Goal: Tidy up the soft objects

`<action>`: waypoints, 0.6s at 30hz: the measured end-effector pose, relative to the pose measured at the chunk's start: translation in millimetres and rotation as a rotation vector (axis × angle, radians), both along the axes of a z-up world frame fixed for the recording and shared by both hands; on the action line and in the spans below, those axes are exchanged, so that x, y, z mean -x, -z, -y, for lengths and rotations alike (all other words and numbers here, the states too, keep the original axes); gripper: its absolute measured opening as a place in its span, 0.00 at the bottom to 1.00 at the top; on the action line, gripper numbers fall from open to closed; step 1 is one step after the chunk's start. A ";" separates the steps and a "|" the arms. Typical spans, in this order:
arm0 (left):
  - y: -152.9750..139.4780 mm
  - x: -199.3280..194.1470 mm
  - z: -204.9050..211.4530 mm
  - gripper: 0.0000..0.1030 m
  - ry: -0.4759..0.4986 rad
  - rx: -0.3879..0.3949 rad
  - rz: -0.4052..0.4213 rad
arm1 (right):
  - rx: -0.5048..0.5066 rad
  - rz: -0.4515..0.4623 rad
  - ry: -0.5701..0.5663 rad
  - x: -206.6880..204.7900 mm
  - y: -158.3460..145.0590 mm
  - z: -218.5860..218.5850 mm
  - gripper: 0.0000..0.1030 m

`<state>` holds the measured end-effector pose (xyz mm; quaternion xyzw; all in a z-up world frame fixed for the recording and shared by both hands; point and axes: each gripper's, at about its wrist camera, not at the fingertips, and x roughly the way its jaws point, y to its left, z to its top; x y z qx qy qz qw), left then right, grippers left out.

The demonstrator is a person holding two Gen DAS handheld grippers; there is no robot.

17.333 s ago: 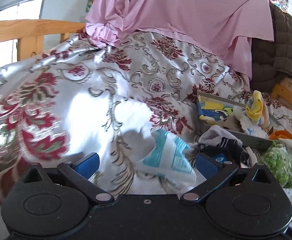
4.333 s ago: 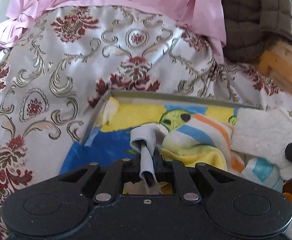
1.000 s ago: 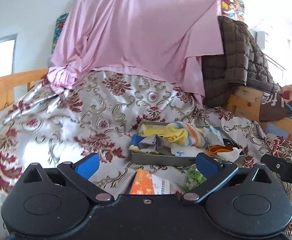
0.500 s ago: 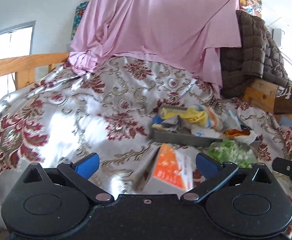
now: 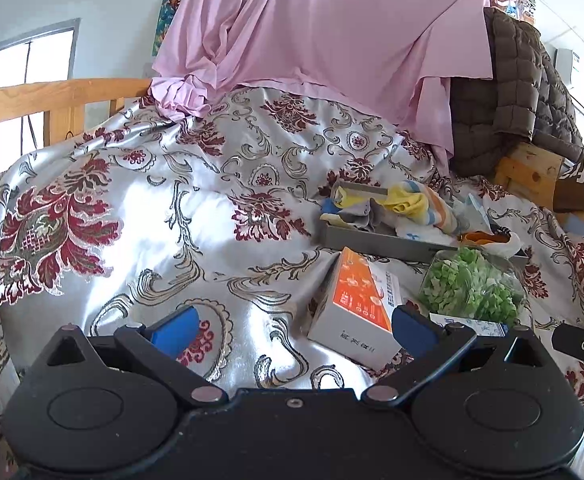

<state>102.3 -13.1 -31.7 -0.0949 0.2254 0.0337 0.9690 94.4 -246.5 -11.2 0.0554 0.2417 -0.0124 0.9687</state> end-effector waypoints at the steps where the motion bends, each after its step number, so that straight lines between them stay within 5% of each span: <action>1: 1.0 0.9 -0.8 0.99 -0.001 0.004 0.001 | 0.003 0.000 -0.001 1.2 -0.1 -1.1 1.00; 18: 6.2 8.6 3.7 0.99 0.022 0.027 -0.006 | 0.022 0.002 -0.015 7.1 0.1 -8.6 1.00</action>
